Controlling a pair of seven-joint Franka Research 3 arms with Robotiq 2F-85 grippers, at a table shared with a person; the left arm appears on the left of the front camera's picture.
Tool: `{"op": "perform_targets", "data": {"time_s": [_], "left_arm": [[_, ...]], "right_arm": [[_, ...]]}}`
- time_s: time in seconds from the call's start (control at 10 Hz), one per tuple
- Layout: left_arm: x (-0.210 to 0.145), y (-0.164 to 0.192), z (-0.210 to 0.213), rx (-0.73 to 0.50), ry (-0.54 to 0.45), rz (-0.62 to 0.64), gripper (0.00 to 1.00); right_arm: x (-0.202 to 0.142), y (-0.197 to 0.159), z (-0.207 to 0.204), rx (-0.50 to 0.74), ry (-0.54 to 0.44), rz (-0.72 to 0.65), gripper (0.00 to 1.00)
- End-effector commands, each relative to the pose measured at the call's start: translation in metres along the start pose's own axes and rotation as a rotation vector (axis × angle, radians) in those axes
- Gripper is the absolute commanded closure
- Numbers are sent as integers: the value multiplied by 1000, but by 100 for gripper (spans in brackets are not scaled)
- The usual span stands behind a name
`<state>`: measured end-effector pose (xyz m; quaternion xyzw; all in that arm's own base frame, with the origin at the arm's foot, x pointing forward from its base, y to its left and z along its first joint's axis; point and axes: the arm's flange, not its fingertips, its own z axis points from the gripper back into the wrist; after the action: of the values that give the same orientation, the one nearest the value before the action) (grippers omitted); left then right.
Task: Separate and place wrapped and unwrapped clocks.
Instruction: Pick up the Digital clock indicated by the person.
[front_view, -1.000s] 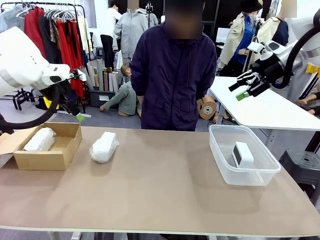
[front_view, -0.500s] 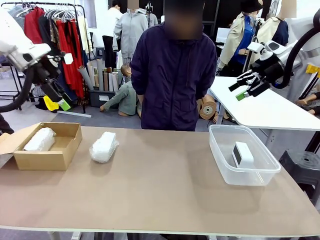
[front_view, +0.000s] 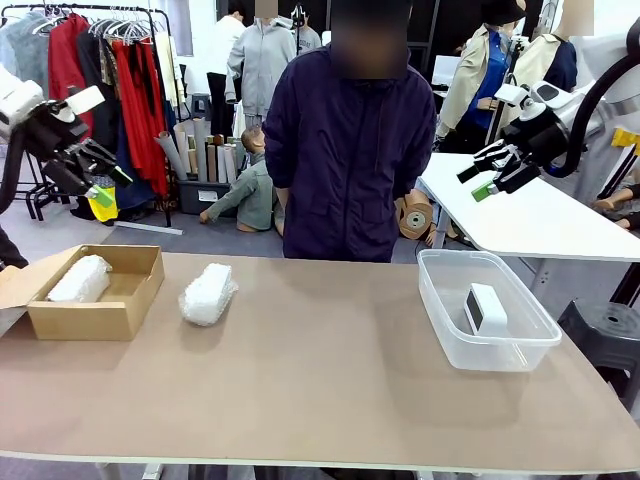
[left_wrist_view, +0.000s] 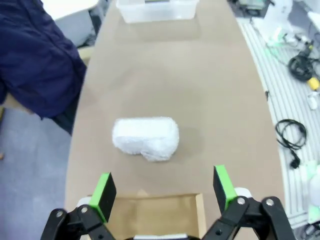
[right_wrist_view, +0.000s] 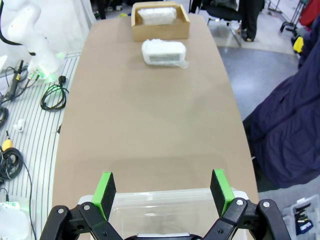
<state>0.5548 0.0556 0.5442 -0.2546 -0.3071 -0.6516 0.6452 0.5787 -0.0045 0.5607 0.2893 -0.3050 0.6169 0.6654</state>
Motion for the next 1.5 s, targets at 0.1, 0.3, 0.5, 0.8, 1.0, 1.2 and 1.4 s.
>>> {"op": "perform_targets", "data": {"time_s": [0.1,0.3,0.5,0.8,1.0,1.2,1.4], "left_arm": [[-26,12,8,18,-124,61,0],[-41,18,12,46,-151,109,0],[-49,21,11,88,-141,99,0],[-54,17,10,55,-127,104,0],[-54,17,10,55,-127,104,0],[-54,17,10,55,-127,104,0],[-54,17,10,55,-127,104,0]], "right_arm": [[2,3,0,5,17,9,0],[2,3,0,5,17,9,0],[2,3,0,5,17,9,0],[2,3,0,5,17,9,0],[2,3,0,5,17,9,0],[2,3,0,5,17,9,0],[2,3,0,5,17,9,0]]}}
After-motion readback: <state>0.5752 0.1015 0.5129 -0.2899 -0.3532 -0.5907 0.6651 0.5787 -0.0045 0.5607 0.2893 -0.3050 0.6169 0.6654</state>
